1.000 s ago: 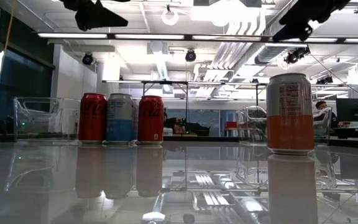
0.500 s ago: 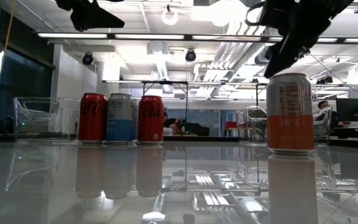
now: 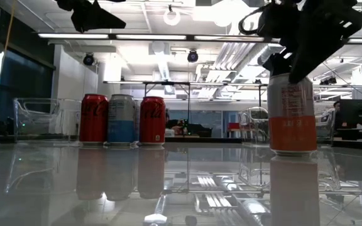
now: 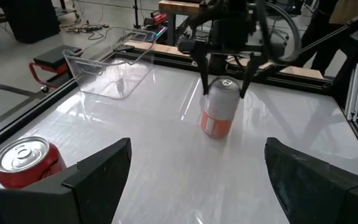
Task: Sort soda cans
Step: Put the right orange and white soda can into the bottom transparent bin
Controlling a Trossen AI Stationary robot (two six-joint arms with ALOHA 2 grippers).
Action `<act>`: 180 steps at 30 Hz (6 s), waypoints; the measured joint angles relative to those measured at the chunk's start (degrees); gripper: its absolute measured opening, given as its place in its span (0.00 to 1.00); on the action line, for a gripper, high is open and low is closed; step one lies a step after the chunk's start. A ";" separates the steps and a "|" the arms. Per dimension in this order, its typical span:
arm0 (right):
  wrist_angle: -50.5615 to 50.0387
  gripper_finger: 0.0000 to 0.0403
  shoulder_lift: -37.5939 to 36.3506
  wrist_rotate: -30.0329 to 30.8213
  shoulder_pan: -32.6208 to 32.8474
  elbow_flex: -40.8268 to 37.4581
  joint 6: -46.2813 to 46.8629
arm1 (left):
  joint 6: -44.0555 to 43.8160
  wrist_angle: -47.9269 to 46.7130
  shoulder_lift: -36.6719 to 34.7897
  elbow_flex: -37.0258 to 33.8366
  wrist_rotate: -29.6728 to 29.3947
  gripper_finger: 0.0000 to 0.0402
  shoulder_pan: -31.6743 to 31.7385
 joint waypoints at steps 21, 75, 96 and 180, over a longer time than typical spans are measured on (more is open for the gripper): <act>0.20 0.74 0.43 1.54 -0.13 -0.27 4.76 | 0.18 0.26 0.00 0.00 0.05 0.86 0.00; -16.72 0.70 48.06 14.14 21.50 67.89 13.09 | -22.56 -7.17 6.08 6.38 -9.25 0.86 -26.22; -17.73 0.72 65.15 12.50 22.95 83.84 17.50 | -36.46 -7.17 16.59 6.38 -6.71 0.86 -30.69; -39.28 0.94 41.30 56.39 49.33 40.45 86.46 | -12.44 -54.33 61.99 64.39 27.21 0.86 -14.14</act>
